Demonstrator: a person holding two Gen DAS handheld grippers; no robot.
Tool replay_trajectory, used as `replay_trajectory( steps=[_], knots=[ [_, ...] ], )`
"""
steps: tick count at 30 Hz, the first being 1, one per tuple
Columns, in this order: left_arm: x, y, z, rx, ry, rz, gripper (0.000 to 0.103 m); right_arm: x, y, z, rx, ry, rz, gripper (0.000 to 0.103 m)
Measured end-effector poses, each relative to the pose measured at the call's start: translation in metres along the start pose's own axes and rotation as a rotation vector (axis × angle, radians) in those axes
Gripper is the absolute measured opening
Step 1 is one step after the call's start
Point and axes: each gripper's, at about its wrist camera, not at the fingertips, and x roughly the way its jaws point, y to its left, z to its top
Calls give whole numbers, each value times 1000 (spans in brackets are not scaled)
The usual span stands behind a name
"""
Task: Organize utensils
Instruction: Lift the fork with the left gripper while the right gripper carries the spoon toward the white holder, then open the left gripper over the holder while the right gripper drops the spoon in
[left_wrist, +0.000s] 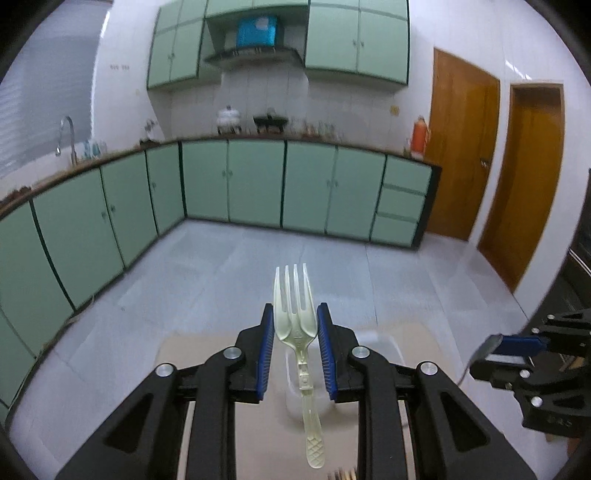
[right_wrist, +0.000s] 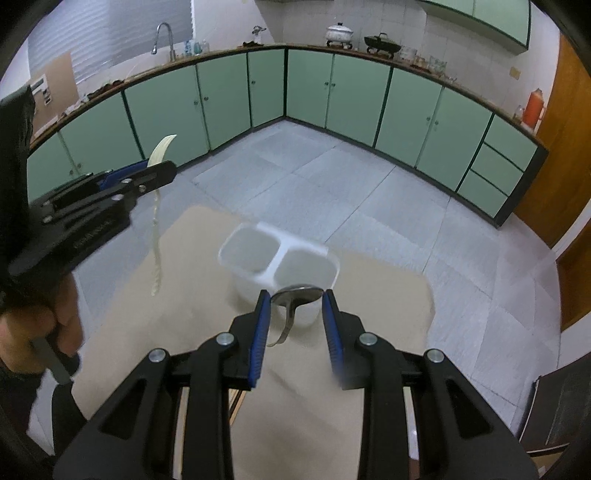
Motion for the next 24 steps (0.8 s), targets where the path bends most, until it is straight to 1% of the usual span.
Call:
replay_trajectory(
  steps=[3, 5, 7, 10, 15, 18, 19, 21, 23, 24],
  knots=[
    [19, 0, 14, -19, -62, 15, 23, 7, -9, 24, 10, -16, -20, 27],
    [39, 2, 16, -37, -84, 20, 23, 14, -15, 34, 9, -24, -38, 27],
    [58, 3, 13, -47, -87, 27, 23, 26, -18, 43, 0, -28, -64, 27],
    [89, 3, -1, -50, -81, 32, 23, 47, -21, 44, -7, -23, -89, 27],
    [115, 3, -34, -53, -55, 17, 23, 90, -23, 27, 12, 35, -78, 27],
    [116, 4, -43, -51, -57, 11, 24, 107, -23, 12, 32, 66, -53, 28],
    [115, 5, -45, -49, -56, 12, 29, 108, -22, 11, 36, 70, -51, 29],
    [109, 7, -47, -53, -56, 23, 36, 104, -23, 7, 46, 60, -44, 29],
    [98, 11, -45, -59, -59, 19, 37, 94, -24, 6, 57, 41, -39, 32],
    [86, 14, -44, -65, -68, 15, 40, 87, -25, 6, 65, 29, -37, 33]
  ],
)
